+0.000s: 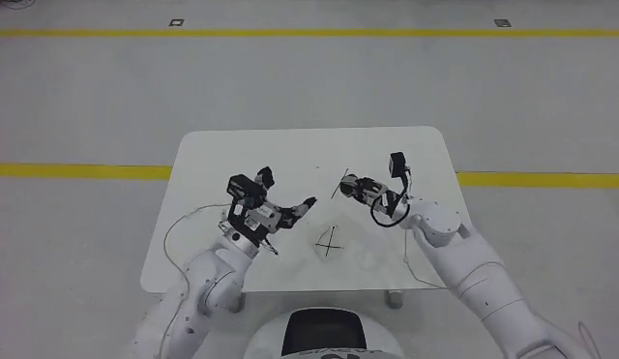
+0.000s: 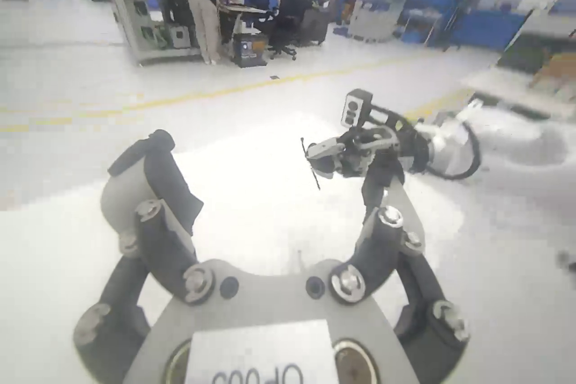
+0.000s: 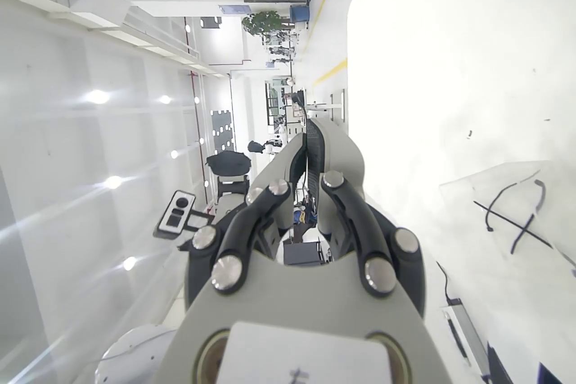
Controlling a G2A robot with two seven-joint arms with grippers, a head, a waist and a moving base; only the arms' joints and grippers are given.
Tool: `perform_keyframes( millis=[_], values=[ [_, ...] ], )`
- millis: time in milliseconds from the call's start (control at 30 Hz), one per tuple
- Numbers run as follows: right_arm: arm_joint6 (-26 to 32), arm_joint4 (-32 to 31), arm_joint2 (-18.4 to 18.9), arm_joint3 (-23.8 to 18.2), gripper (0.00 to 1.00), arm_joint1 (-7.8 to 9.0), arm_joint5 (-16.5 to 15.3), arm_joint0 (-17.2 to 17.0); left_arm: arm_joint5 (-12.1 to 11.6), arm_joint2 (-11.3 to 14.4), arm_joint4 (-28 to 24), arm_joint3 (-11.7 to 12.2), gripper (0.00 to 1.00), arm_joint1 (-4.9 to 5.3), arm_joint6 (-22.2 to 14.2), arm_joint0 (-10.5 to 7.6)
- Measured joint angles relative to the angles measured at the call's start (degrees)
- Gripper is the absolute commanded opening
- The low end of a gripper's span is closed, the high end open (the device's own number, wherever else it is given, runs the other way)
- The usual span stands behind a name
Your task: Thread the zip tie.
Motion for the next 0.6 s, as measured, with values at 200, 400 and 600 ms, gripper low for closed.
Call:
perform_keyframes(
  millis=[200, 400, 600],
  values=[
    [1.1, 2.8, -0.3, 1.1, 0.0, -0.41, 2.8, 0.9, 2.5, 1.2, 15.5, 0.8, 1.0, 0.4, 3.5, 0.0],
    [1.0, 2.7, -0.3, 1.1, 0.0, -0.41, 2.8, 0.9, 2.4, 1.3, 14.6, 0.9, 1.0, 0.45, 2.9, -0.29],
    [-0.6, 3.3, -0.1, 0.7, 0.0, -0.63, 5.1, 0.7, 5.3, 6.7, 14.6, 1.9, 1.0, 5.24, -5.2, -7.79]
  ],
)
